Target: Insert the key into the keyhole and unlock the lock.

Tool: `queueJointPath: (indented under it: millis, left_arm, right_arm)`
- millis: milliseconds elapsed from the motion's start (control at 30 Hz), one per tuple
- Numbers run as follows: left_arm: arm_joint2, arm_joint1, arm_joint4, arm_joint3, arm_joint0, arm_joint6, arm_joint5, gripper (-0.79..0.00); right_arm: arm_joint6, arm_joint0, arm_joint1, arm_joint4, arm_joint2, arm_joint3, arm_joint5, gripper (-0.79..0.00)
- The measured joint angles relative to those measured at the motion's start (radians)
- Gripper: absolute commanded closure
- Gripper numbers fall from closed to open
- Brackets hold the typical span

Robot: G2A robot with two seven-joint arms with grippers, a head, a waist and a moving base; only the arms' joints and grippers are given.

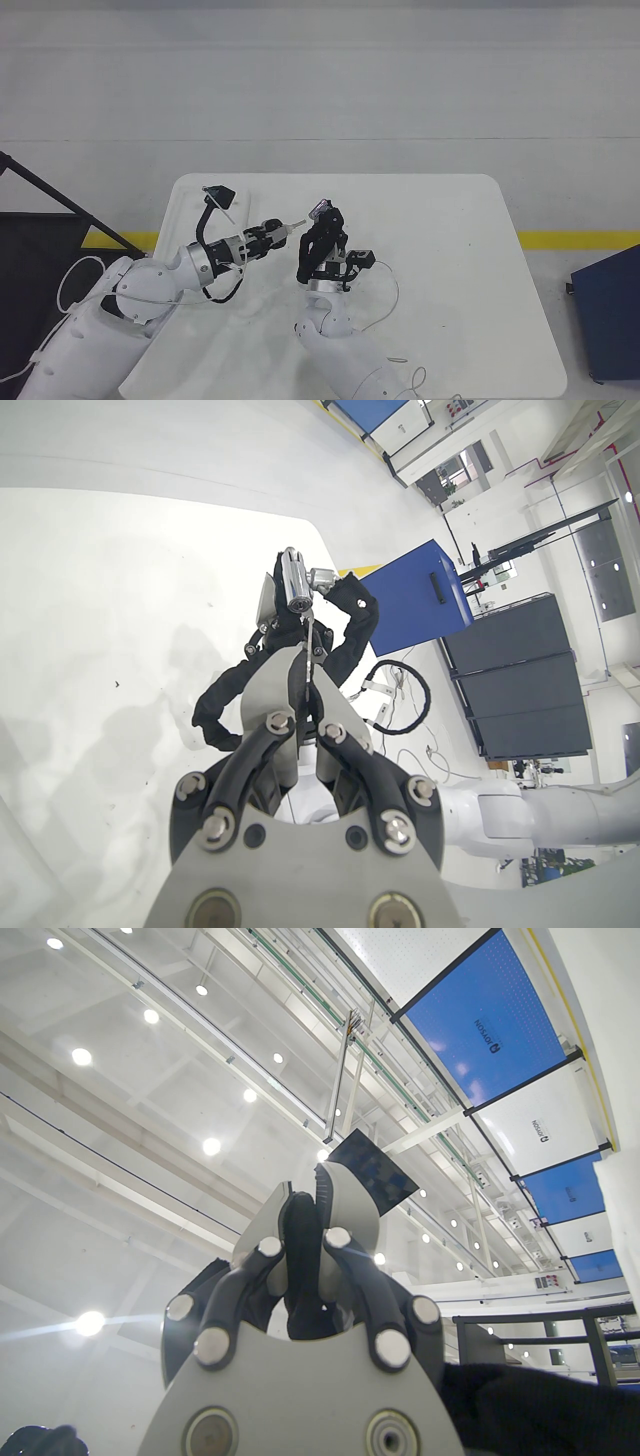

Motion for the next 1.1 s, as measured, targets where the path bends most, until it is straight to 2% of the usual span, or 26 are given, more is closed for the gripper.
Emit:
queueJointPath:
  millis: [367,900,1100]
  left_arm:
    - [0.005,-0.012,-0.019,0.016,0.006,-0.012,0.004,0.0]
    - [0.077,-0.048,-0.074,0.08,-0.098,-0.006,0.04,0.0]
    - [0.088,-0.058,-0.078,0.091,-0.111,-0.003,0.052,0.0]
  right_arm:
    - [0.0,0.0,0.0,0.0,0.0,0.0,0.0,0.0]
    - [0.0,0.0,0.0,0.0,0.0,0.0,0.0,0.0]
    - [0.0,0.0,0.0,0.0,0.0,0.0,0.0,0.0]
